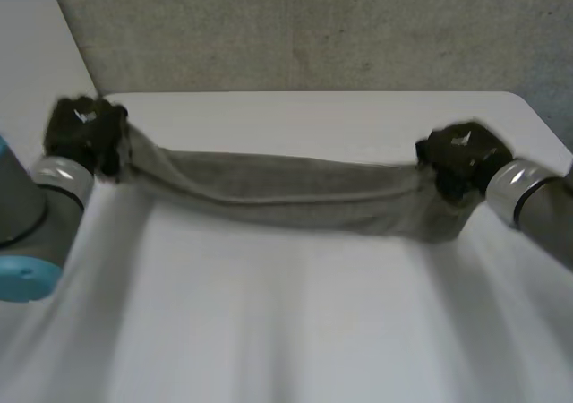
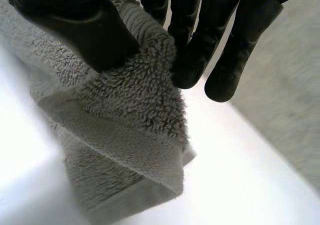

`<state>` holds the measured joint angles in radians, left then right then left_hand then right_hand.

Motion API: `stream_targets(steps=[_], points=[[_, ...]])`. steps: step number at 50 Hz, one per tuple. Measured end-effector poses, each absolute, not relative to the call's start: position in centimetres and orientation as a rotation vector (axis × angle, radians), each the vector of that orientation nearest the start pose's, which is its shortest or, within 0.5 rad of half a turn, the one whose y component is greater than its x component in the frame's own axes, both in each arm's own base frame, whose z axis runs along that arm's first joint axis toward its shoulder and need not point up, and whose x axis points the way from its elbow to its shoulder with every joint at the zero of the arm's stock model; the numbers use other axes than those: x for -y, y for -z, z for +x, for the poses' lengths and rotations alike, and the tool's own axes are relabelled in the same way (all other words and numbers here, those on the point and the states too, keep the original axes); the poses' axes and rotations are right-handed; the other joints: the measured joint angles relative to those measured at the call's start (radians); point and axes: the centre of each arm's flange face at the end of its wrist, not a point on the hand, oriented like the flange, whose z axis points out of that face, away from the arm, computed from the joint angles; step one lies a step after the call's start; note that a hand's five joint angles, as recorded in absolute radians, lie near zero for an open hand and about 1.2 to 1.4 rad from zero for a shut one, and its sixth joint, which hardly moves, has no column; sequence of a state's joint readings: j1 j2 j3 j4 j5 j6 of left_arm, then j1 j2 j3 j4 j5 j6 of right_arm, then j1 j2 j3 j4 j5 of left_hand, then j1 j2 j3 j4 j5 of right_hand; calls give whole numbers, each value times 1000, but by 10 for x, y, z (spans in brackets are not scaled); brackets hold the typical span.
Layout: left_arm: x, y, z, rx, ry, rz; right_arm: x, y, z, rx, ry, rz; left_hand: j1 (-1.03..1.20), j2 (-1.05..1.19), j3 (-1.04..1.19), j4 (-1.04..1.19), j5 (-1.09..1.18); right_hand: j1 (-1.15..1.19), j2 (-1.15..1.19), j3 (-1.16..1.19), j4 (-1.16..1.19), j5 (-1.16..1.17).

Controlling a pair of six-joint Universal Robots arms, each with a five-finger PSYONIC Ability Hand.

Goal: Fold the towel.

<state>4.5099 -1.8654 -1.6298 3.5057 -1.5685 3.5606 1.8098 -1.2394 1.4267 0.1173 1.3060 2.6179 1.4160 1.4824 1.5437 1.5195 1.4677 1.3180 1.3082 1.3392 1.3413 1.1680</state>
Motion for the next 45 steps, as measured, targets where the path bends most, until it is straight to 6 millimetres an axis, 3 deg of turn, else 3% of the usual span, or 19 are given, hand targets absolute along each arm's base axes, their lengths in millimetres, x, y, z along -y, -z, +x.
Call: stream_targets(steps=[5, 8, 12, 17, 23, 31, 35, 37, 40, 42, 45], points=[[322, -273, -198, -1979, 2259, 573, 301, -289, 221, -2173, 1961, -1120, 0, 0, 1, 0, 0, 0, 0, 0, 0, 0], [318, -291, -197, -2033, 2294, 547, 301, -310, 213, -2191, 1969, -1133, 0, 0, 1, 0, 0, 0, 0, 0, 0, 0], [316, -298, -197, -2148, 2275, 546, 300, -321, 207, -2229, 1923, -1216, 0, 2, 1, 0, 0, 0, 0, 0, 0, 0], [324, -281, -194, -2349, 2153, 557, 302, -317, 207, -2265, 1835, -1368, 0, 5, 1, 0, 0, 0, 0, 0, 0, 0], [342, -245, -193, -2533, 1962, 568, 316, -289, 211, -2289, 1704, -1588, 0, 5, 2, 0, 0, 0, 0, 0, 0, 0], [368, -216, -199, -2607, 1857, 589, 345, -255, 227, -2280, 1666, -1726, 0, 5, 3, 0, 0, 0, 0, 0, 0, 0], [385, -224, -209, -2550, 1936, 613, 373, -264, 244, -2219, 1921, -1714, 0, 5, 4, 0, 0, 0, 0, 0, 0, 0], [397, -248, -222, -2428, 2099, 638, 393, -284, 257, -2111, 2222, -1640, 0, 5, 5, 4, 0, 0, 0, 0, 0, 0], [403, -274, -232, -2288, 2267, 649, 405, -305, 265, -1991, 2463, -1544, 1, 5, 6, 6, 0, 0, 0, 0, 0, 0], [408, -314, -243, -2064, 2503, 634, 410, -349, 273, -1723, 2830, -1317, 4, 9, 6, 6, 6, 0, 0, 0, 0, 0], [407, -352, -245, -1862, 2703, 582, 403, -385, 274, -1499, 3036, -1125, 4, 9, 6, 6, 6, 0, 0, 0, 0, 0]])
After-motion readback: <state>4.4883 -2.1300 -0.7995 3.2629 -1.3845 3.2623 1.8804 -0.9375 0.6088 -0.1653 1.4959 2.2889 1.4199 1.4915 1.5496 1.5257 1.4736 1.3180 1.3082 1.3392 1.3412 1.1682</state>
